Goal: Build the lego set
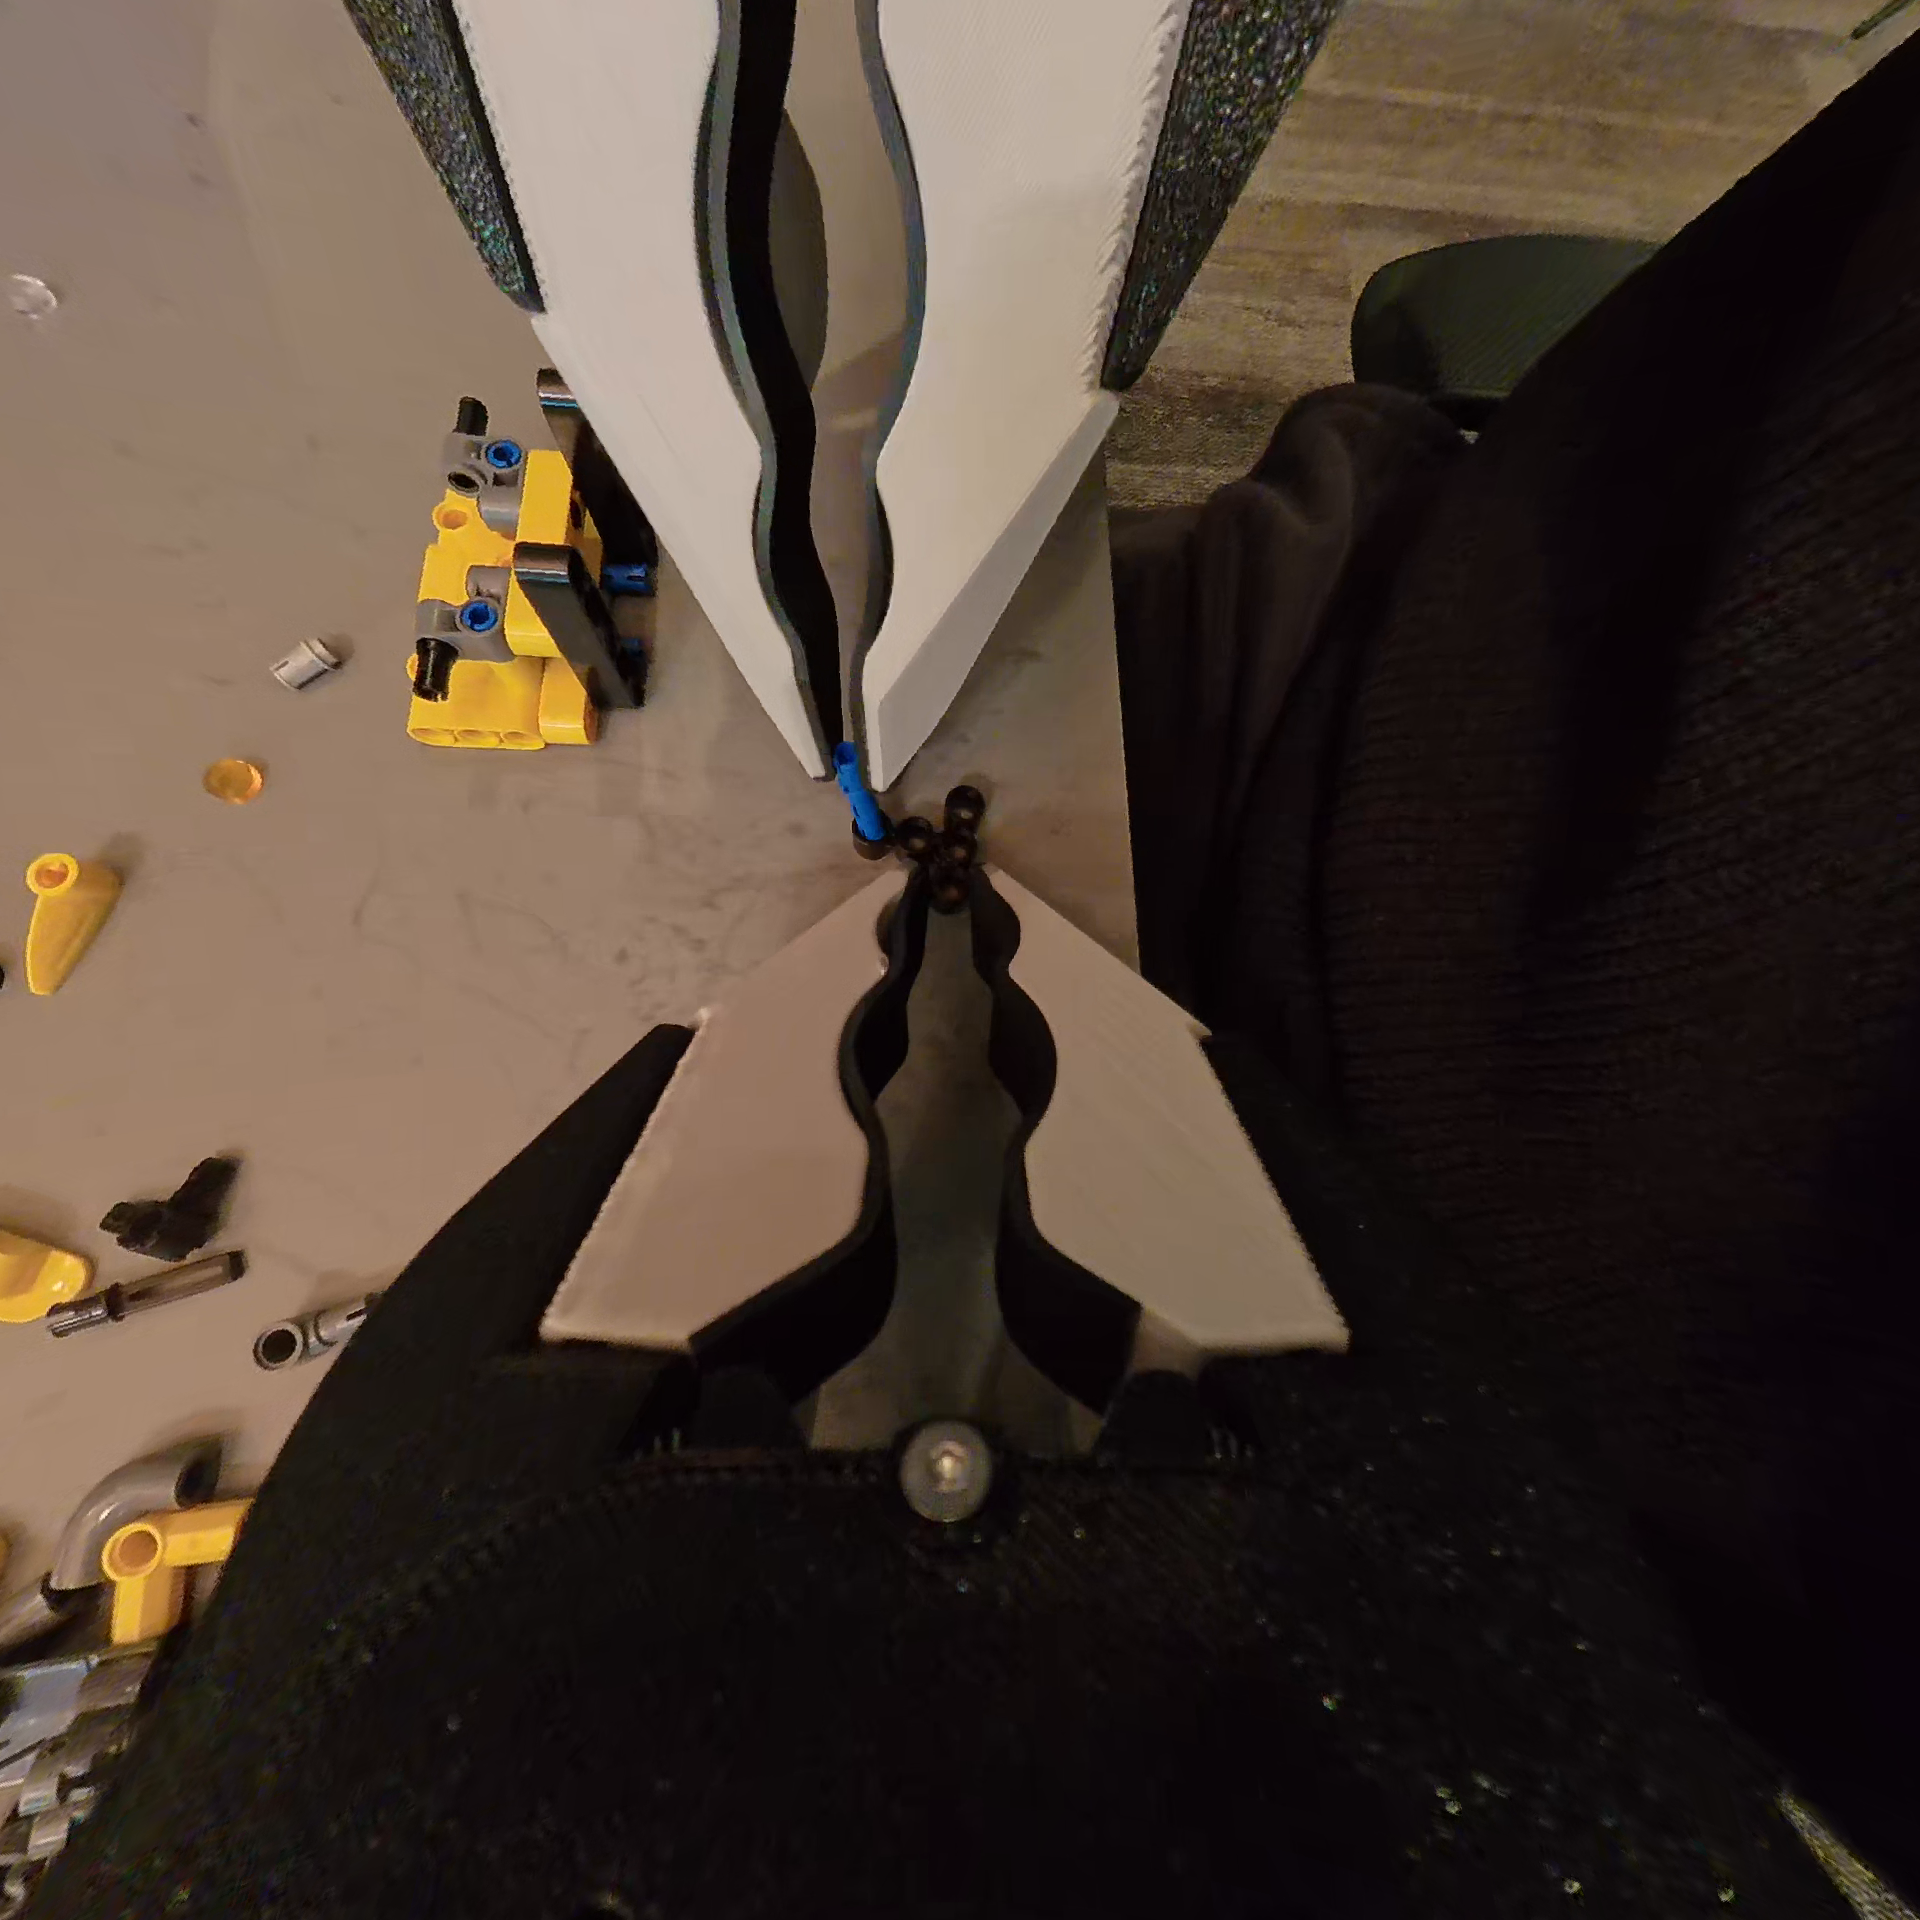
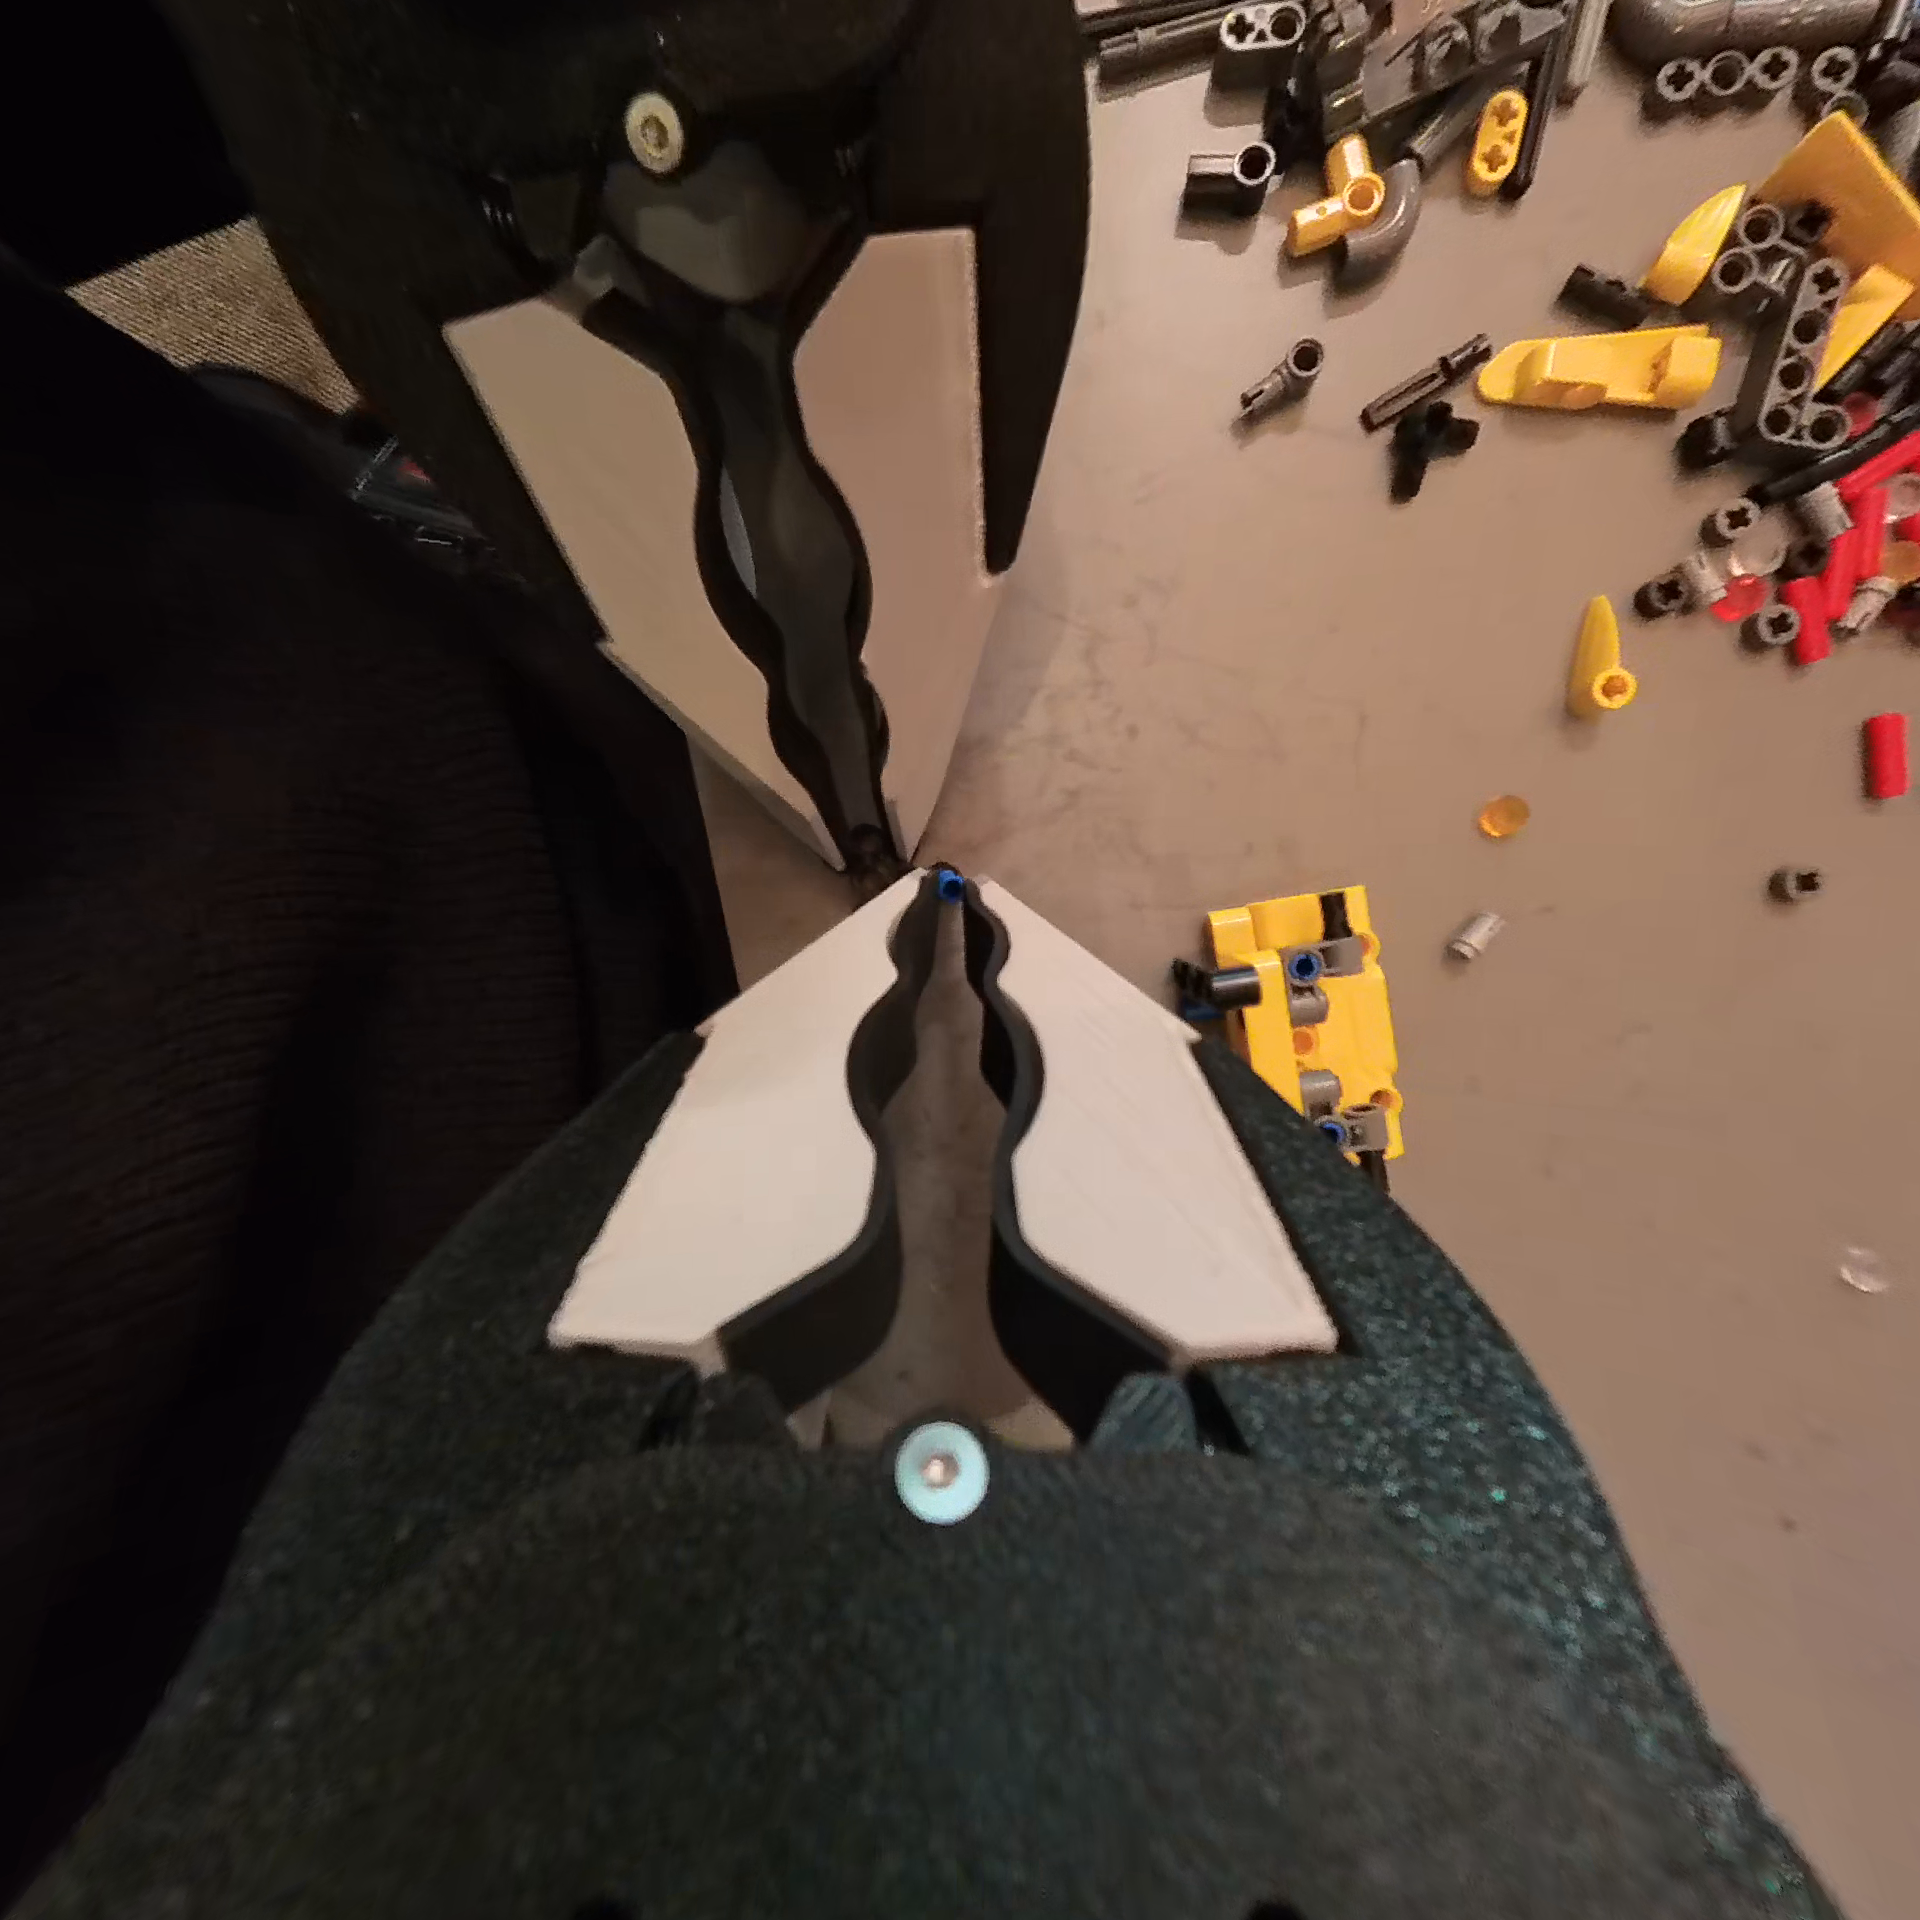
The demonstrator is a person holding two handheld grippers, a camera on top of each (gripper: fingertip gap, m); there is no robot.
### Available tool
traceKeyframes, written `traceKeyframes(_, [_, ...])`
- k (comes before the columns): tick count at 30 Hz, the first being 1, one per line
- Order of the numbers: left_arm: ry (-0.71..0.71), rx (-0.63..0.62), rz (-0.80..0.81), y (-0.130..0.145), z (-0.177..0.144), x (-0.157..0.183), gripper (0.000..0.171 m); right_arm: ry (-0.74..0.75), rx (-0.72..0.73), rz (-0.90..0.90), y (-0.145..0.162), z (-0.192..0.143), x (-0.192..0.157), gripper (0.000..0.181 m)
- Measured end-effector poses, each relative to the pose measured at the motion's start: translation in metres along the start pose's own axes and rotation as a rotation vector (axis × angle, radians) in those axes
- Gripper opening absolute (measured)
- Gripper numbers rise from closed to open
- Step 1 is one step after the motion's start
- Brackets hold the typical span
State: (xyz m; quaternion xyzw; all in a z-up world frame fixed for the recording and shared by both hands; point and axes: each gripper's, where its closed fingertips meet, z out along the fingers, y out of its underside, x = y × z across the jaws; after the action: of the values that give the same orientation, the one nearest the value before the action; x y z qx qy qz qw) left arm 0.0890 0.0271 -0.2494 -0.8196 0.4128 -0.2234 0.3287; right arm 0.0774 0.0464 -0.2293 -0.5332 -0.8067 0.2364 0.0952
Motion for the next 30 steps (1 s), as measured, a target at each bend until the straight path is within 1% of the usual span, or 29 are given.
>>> traceKeyframes(6, [-0.004,0.0,0.002,0.0002,0.0,-0.0003,0.007,0.043,-0.04,-0.035,0.0022,-0.0003,0.0007,0.003])
traceKeyframes(15, [-0.013,-0.001,0.004,0.0003,0.0001,-0.0013,0.007,0.117,-0.085,-0.149,0.0011,0.0067,-0.0021,0.003])
traceKeyframes(20, [-0.016,-0.001,0.005,0.0004,0.0001,-0.0014,0.007,0.073,-0.075,-0.123,0.0011,0.0071,-0.0024,0.003])
traceKeyframes(30, [-0.011,0.0,-0.003,0.0004,0.0001,-0.0018,0.007,0.059,-0.08,-0.144,0.001,0.0082,-0.0024,0.003])
